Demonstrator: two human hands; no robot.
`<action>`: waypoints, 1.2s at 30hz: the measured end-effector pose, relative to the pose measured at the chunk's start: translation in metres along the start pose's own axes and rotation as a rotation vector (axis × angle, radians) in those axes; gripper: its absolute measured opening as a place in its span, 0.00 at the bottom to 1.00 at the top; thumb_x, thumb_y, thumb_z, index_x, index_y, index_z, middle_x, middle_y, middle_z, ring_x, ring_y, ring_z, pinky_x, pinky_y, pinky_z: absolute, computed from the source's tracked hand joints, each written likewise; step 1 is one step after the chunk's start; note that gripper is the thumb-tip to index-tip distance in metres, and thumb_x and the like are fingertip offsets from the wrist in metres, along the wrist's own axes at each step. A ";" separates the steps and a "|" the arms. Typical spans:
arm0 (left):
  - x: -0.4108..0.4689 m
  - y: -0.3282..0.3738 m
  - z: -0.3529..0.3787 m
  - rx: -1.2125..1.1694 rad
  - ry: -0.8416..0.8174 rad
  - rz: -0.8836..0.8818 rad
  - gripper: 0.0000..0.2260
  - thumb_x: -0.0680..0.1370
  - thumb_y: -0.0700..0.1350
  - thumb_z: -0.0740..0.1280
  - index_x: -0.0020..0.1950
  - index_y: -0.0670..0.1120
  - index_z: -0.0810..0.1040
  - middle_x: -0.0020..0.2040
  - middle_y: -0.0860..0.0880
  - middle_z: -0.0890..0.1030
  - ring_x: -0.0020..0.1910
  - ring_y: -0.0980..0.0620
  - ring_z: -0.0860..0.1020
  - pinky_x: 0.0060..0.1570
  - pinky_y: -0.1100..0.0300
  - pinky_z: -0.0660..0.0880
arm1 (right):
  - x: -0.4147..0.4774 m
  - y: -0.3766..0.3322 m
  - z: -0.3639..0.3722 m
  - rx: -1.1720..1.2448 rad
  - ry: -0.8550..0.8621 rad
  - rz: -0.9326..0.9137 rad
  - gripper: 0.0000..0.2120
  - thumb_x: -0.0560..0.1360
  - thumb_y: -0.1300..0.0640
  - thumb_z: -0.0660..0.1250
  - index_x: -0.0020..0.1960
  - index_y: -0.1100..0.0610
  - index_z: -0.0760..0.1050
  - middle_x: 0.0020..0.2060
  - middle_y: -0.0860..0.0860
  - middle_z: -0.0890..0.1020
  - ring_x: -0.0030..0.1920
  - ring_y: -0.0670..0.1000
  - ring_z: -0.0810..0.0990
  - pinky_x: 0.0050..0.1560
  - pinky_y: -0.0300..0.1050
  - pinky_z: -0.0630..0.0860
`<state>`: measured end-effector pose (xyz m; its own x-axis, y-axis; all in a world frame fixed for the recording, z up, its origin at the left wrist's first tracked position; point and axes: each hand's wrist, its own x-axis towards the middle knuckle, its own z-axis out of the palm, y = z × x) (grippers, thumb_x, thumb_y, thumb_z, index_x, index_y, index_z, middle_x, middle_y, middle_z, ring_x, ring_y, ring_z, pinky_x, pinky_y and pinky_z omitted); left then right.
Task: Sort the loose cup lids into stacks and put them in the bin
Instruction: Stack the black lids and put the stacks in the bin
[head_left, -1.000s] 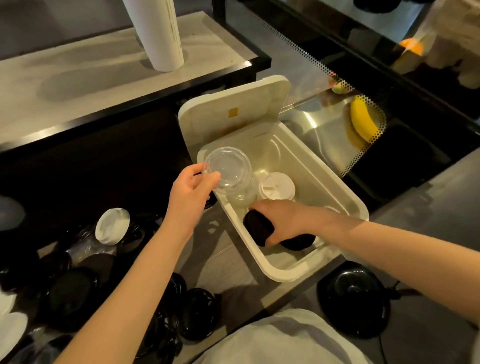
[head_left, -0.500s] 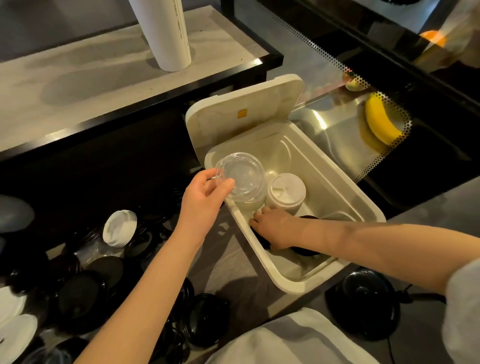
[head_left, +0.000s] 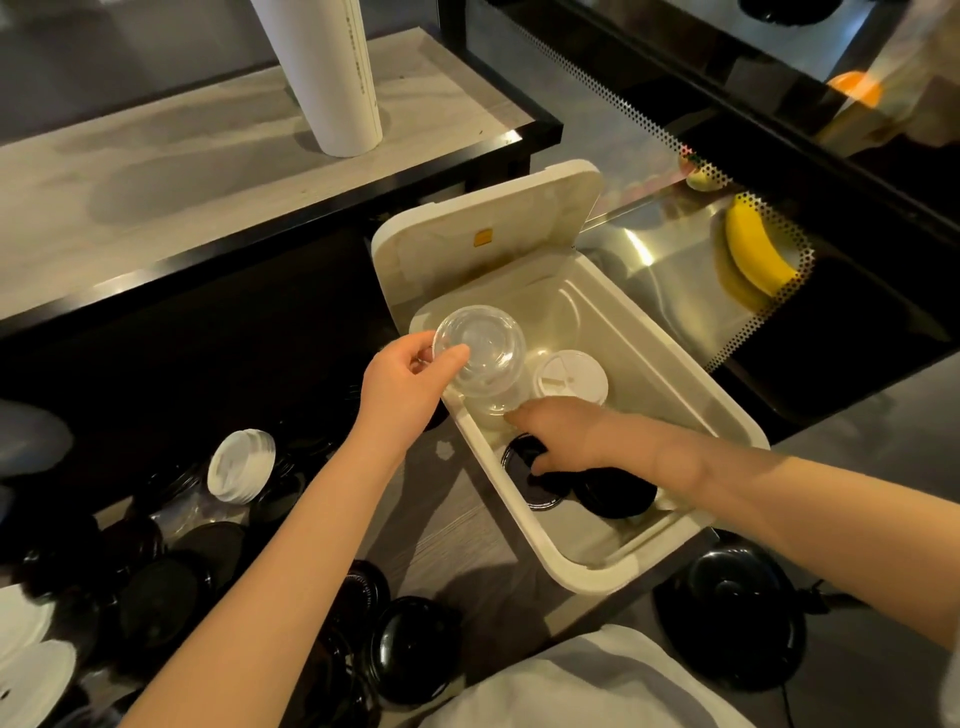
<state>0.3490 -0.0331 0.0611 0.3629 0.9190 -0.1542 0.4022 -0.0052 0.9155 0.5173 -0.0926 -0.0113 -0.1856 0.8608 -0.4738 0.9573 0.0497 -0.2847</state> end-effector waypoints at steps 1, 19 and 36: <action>0.002 0.000 0.000 0.011 0.003 -0.008 0.03 0.76 0.48 0.67 0.47 0.57 0.76 0.45 0.54 0.79 0.48 0.56 0.76 0.48 0.63 0.73 | -0.006 0.001 -0.007 0.030 0.031 0.017 0.25 0.74 0.54 0.68 0.69 0.56 0.67 0.62 0.53 0.74 0.61 0.55 0.74 0.59 0.46 0.71; 0.032 0.021 0.011 0.277 -0.220 -0.035 0.17 0.76 0.54 0.66 0.60 0.46 0.78 0.55 0.51 0.79 0.56 0.52 0.76 0.55 0.58 0.72 | -0.025 0.007 -0.068 0.541 0.534 -0.069 0.36 0.67 0.55 0.76 0.71 0.52 0.65 0.67 0.46 0.71 0.66 0.43 0.68 0.59 0.29 0.61; 0.018 -0.031 -0.023 0.787 -0.141 0.245 0.29 0.77 0.56 0.64 0.75 0.49 0.62 0.76 0.49 0.60 0.74 0.50 0.58 0.72 0.53 0.59 | 0.052 0.010 -0.021 0.304 0.334 0.091 0.40 0.69 0.51 0.74 0.75 0.56 0.59 0.71 0.56 0.67 0.70 0.55 0.66 0.68 0.44 0.62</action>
<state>0.3236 -0.0079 0.0382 0.5972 0.7983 -0.0781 0.7490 -0.5201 0.4104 0.5216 -0.0365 -0.0209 0.0259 0.9734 -0.2278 0.8489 -0.1418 -0.5092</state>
